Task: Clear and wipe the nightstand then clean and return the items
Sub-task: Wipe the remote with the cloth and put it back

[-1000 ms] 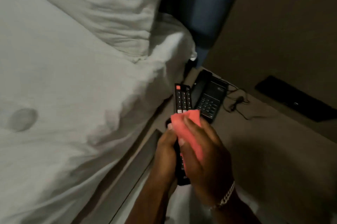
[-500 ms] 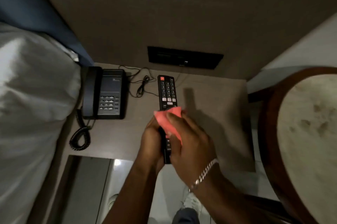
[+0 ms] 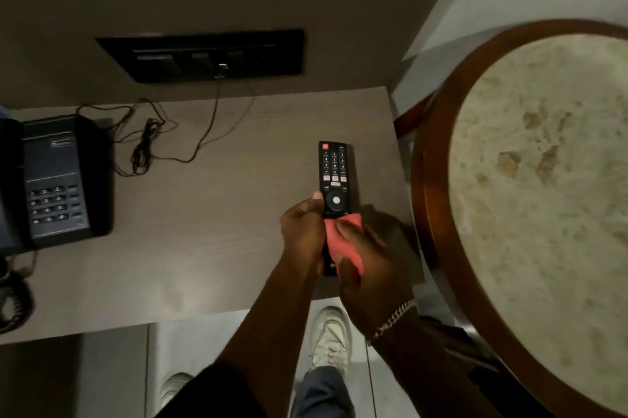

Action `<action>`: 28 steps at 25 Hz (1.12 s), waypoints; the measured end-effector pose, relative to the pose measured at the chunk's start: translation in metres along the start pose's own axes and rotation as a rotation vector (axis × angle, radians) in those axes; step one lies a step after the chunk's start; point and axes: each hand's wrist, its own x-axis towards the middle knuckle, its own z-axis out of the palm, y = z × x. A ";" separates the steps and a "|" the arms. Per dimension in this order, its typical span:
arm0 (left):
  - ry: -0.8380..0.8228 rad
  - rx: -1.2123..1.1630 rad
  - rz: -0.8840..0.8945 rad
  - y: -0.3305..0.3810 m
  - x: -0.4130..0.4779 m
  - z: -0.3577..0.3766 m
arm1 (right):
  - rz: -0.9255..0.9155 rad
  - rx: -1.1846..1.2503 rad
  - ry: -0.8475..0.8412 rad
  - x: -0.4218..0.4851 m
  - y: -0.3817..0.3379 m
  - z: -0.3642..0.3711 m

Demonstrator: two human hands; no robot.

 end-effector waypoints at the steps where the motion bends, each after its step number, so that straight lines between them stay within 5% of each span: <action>1: 0.066 0.062 0.015 -0.005 0.006 0.007 | 0.010 0.006 -0.026 0.005 0.008 0.002; 6: 0.430 0.368 0.038 -0.014 0.021 0.023 | 0.003 -0.045 -0.100 0.012 0.027 0.016; 13: 0.407 0.484 0.001 0.002 0.015 0.003 | -0.006 -0.172 0.013 0.008 0.019 0.029; 17: 0.286 0.388 0.087 0.019 -0.009 -0.045 | 0.064 -0.295 -0.172 0.015 0.014 0.019; 21: 0.280 0.171 0.183 0.050 -0.050 -0.126 | 0.032 -0.310 -0.157 0.012 -0.021 0.001; 26: 0.435 0.031 0.432 0.104 -0.115 -0.244 | -0.282 -0.335 -0.055 0.009 -0.113 0.002; 28: 0.534 -0.025 0.535 0.127 -0.141 -0.295 | -0.418 -0.315 -0.150 0.004 -0.168 0.013</action>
